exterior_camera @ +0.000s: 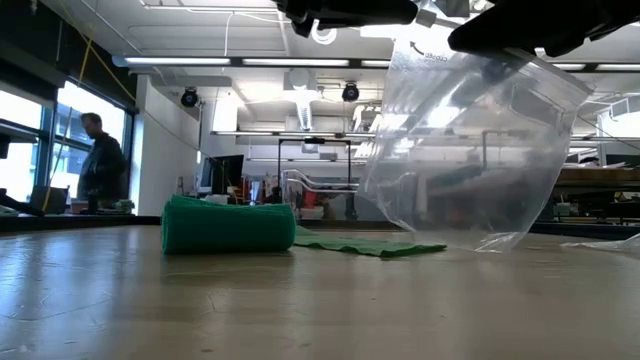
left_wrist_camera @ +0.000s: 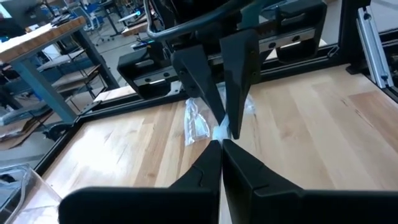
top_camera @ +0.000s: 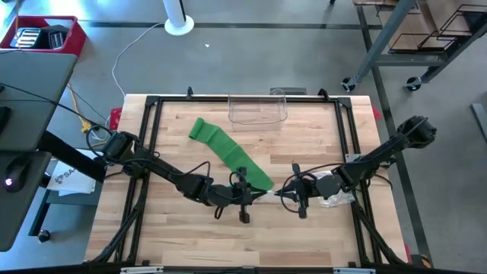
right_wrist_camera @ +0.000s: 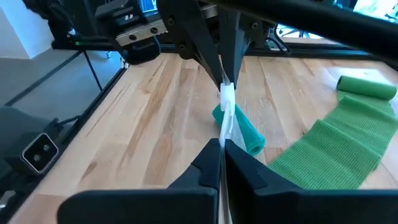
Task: Roll bandage
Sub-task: Open the left zip bag
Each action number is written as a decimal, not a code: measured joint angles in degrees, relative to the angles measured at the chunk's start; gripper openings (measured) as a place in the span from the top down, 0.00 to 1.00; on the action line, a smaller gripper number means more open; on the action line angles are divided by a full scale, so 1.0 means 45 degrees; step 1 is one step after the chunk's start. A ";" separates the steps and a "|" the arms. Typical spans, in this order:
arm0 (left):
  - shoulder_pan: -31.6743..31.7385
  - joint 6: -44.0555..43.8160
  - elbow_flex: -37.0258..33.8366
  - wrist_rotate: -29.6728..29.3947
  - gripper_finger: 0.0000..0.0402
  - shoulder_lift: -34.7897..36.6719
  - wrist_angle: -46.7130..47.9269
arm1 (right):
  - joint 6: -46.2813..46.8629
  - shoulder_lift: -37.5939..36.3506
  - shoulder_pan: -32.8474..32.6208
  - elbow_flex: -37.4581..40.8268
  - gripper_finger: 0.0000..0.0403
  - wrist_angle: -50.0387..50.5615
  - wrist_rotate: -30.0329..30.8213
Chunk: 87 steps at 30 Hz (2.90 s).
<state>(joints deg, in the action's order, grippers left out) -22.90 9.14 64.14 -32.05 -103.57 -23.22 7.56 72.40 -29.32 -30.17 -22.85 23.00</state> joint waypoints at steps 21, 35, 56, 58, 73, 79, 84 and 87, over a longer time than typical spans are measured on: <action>-0.0002 -0.0450 0.0000 -0.0024 1.00 -0.0005 0.0512 | -0.1455 0.1340 0.0015 -0.3374 0.71 0.3749 0.0779; -0.0327 -0.0343 0.0000 -0.0292 1.00 -0.0019 0.0591 | -0.1288 0.1654 0.0015 -0.3808 0.96 0.4608 0.0797; -0.0617 -0.0341 0.0005 -0.1093 1.00 0.0102 0.1455 | 0.0588 0.1190 -0.0677 -0.3808 0.95 0.7729 0.0776; -0.0615 -0.0343 0.0005 -0.1098 1.00 0.0102 0.1460 | 0.1183 0.0999 -0.0743 -0.3808 0.95 0.8449 0.0767; -0.0661 -0.0338 0.0005 -0.1141 1.00 0.0112 0.1471 | 0.4706 -0.0690 -0.1209 -0.3803 0.93 1.2986 0.0729; -0.0680 -0.0338 0.0005 -0.1138 1.00 0.0141 0.1481 | 0.5002 -0.0685 -0.1253 -0.3774 0.81 1.3197 0.0648; -0.0680 -0.0324 0.0005 -0.1132 1.00 0.0141 0.1486 | 0.4466 -0.0842 -0.1248 -0.3774 0.69 1.2284 0.0651; -0.0675 -0.0324 0.0005 -0.0980 1.00 0.0141 0.1486 | 0.3641 -0.0959 -0.1248 -0.3774 0.65 1.1178 0.0653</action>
<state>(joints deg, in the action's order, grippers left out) -25.93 7.68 64.16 -36.47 -102.94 -16.54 23.95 68.08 -34.94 -47.16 27.46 25.94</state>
